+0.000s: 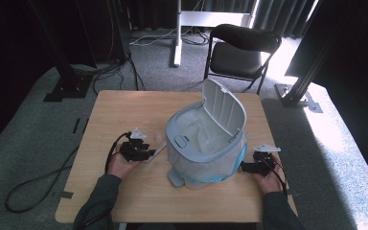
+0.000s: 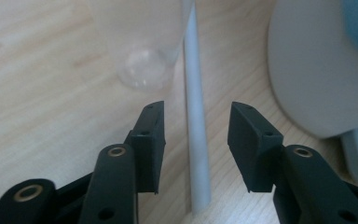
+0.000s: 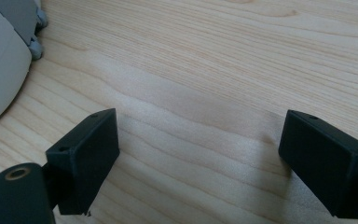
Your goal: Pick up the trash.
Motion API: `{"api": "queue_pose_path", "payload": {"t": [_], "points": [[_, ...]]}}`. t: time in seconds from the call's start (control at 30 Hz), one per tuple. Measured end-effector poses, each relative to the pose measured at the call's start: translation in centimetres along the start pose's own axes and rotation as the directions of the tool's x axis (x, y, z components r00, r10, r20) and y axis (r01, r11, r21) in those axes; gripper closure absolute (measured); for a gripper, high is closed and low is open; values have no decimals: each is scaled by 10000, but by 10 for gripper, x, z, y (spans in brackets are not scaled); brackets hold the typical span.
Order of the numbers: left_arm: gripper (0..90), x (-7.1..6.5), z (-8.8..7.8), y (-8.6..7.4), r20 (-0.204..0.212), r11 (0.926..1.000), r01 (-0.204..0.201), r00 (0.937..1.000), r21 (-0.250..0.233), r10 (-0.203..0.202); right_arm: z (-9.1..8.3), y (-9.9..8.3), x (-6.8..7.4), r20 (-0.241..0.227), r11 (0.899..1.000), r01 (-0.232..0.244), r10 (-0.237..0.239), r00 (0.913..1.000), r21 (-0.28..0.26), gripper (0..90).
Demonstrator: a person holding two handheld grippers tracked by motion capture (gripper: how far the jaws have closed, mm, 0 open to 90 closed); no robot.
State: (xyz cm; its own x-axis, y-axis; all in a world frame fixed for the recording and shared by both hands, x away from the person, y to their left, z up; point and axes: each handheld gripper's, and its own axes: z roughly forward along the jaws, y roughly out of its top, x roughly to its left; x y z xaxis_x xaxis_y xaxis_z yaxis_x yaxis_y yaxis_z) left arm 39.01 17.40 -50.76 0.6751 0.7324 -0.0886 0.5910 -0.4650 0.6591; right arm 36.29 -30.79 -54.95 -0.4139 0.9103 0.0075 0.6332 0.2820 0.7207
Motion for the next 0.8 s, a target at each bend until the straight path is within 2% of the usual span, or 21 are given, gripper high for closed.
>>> {"api": "queue_pose_path", "payload": {"t": [0.17, 0.23, 0.43, 0.53, 0.63, 0.73, 0.8], "points": [[615, 0, 4, -1, -10, 9997, -8, 10000, 242, 8, 0, 0, 0, 0, 10000, 0, 0, 10000, -2, 112], [633, -1, 9, -1, -68, 9981, -177, 9998, 595, 181, 0, 0, 0, 0, 10000, 0, 0, 10000, -1, 112], [666, -2, 14, 1, -68, 9944, -297, 9995, 1012, 305, 0, 0, 0, -1, 10000, -2, 2, 10000, -3, 112], [676, -3, 17, 1, -150, 9887, -433, 9988, 1433, 459, 0, 0, 0, -1, 10000, -1, 1, 10000, -1, 112], [681, -2, 17, 1, -84, 9875, -421, 9990, 1520, 439, 0, 0, 0, -1, 10000, -1, 1, 10000, -2, 112], [689, -2, 17, 3, -210, 9835, -505, 9983, 1739, 550, 0, 0, 0, 0, 10000, 0, 0, 10000, -2, 112], [699, -4, 17, 6, -356, 9754, -726, 9960, 2080, 817, 0, 0, 0, 0, 10000, -1, 1, 10000, -2, 112]]}}
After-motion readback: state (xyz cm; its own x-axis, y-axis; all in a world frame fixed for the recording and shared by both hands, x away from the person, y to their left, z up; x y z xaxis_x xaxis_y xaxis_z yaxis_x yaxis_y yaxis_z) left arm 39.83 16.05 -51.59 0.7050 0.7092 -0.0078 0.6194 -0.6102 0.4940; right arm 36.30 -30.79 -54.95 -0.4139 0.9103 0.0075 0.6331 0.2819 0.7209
